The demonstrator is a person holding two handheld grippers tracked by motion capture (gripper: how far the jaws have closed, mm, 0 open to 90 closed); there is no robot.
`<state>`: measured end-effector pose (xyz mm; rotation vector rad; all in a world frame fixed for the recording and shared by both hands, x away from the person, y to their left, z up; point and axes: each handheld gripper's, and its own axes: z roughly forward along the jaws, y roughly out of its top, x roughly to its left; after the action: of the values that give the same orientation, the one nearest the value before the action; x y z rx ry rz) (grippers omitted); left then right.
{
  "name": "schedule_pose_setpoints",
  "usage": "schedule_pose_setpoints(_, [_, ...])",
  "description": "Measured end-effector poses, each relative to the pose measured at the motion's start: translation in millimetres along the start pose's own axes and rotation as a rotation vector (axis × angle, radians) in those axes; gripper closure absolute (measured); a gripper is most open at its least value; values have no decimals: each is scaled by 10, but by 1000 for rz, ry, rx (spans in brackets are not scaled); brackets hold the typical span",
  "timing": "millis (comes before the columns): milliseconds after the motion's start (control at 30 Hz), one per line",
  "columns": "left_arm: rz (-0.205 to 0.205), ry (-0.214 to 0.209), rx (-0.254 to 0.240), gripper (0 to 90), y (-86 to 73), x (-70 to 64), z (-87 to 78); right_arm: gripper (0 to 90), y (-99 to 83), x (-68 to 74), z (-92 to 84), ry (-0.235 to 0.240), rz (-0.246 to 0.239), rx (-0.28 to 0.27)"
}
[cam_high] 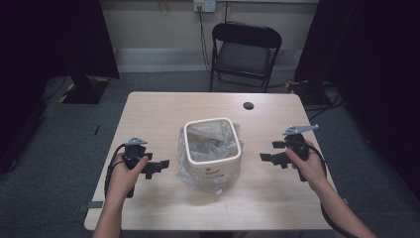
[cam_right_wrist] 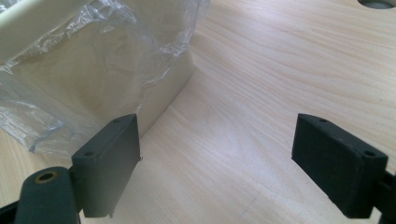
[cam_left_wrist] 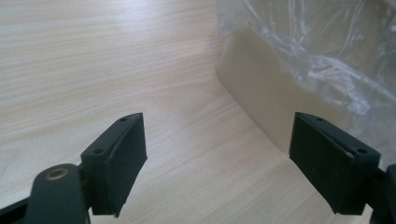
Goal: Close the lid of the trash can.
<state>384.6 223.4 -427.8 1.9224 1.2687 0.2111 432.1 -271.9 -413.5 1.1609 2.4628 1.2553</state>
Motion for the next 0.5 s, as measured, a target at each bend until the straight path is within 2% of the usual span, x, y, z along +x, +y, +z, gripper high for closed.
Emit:
schedule_pose_setpoints(67, [7, 2, 9, 186, -17, 15, 1, 145, -17, -8, 0, 0, 0, 1])
schedule_pose_setpoints(200, [-10, 6, 1, 187, -51, 34, 12, 145, -54, -26, -13, -1, 6, -1])
schedule_pose_setpoints(500, [-25, 10, 17, 188, -152, 115, 31, 145, -158, -96, -43, -11, 23, 2])
